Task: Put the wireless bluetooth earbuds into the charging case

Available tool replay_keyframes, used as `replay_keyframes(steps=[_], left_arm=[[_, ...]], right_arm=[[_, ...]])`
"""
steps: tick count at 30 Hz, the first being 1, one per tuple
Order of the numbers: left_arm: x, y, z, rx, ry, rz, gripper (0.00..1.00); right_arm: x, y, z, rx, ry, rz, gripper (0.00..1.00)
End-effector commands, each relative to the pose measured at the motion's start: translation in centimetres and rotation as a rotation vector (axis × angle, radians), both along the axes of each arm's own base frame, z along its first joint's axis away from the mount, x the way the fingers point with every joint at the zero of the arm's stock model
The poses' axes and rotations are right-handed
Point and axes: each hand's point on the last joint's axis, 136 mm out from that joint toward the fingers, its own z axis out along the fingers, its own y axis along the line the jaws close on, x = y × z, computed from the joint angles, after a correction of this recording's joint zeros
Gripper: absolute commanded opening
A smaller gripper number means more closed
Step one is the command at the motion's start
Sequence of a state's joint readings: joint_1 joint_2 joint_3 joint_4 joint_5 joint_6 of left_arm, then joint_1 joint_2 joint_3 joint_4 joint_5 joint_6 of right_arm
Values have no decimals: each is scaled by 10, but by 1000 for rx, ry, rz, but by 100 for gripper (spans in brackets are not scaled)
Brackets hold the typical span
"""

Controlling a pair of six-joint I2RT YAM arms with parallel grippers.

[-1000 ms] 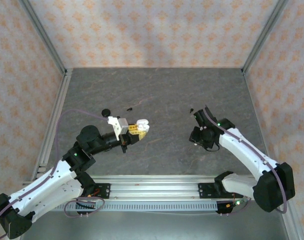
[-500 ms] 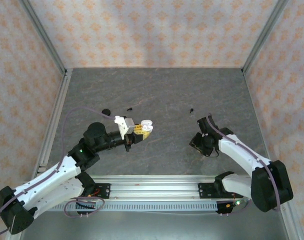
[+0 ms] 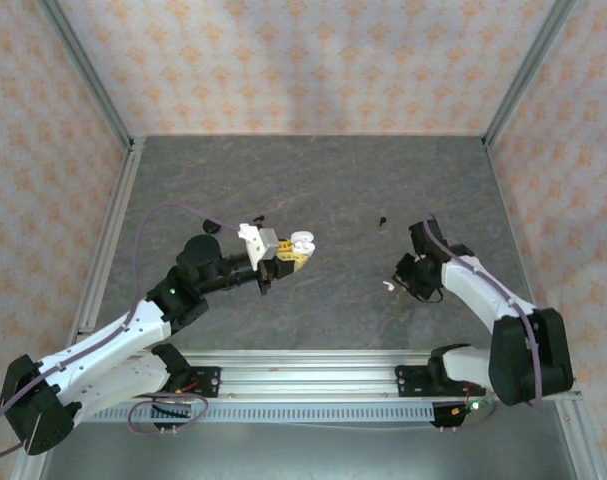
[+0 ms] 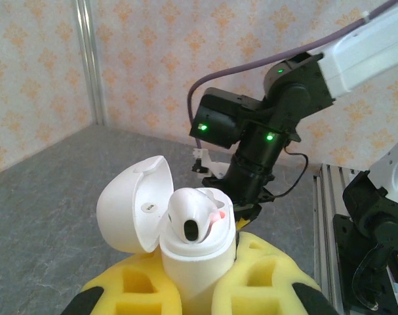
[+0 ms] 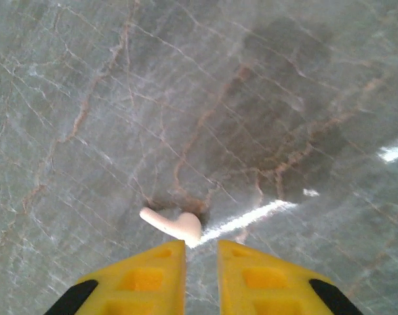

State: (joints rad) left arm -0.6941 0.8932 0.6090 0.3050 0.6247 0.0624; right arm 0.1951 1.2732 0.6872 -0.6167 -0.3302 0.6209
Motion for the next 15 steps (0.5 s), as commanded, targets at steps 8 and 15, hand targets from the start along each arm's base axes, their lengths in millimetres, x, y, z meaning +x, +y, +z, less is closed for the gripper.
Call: replay_keyframes(steps=[8, 15], left_arm=[[-7, 5, 26, -41, -88, 5, 0], [-9, 9, 26, -37, -93, 14, 0]], right_arm=[[35, 11, -18, -12, 51, 126, 7], [19, 25, -22, 17, 73, 214, 5]])
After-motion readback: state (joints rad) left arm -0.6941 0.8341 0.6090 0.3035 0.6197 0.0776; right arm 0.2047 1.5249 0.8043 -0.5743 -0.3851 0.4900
